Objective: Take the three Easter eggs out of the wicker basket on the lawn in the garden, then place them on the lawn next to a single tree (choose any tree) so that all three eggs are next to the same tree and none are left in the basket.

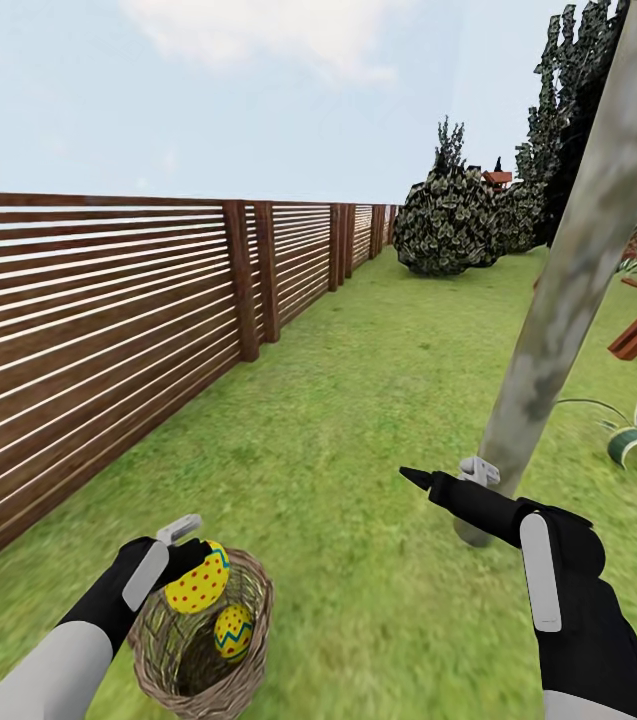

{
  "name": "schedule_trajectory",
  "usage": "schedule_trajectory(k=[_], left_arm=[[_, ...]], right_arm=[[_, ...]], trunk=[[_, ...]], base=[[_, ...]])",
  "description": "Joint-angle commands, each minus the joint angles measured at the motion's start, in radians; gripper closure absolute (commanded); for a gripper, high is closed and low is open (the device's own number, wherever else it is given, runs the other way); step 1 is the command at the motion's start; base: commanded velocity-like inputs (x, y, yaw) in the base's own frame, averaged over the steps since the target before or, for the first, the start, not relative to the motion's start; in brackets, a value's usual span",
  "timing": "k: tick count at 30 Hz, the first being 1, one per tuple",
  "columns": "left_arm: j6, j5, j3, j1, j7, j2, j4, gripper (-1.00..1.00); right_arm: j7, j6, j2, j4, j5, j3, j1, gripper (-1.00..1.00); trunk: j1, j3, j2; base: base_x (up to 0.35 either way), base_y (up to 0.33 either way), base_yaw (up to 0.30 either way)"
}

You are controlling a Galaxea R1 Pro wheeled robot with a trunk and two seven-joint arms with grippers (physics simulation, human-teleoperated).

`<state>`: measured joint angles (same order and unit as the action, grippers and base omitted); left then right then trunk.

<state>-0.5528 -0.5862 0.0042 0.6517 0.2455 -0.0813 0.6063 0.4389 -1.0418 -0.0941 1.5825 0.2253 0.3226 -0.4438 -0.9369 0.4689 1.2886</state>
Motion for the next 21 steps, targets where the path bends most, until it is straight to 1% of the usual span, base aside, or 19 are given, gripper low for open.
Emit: schedule_trajectory(k=[1, 21], left_arm=[[-0.004, -0.011, 0.000, 0.000, 0.008, 0.000, 0.002, 1.00], [-0.004, -0.011, 0.002, 0.000, 0.008, -0.001, 0.002, 1.00]], right_arm=[[0.006, -0.005, -0.001, 0.001, -0.003, 0.003, -0.001, -1.00], [0.006, -0.005, -0.001, 0.001, -0.002, 0.003, -0.001, -1.00]], trunk=[[0.004, -0.002, -0.007], [0.081, -0.065, -0.147]], base=[[0.000, 0.000, 0.000], [0.000, 0.000, 0.000]])
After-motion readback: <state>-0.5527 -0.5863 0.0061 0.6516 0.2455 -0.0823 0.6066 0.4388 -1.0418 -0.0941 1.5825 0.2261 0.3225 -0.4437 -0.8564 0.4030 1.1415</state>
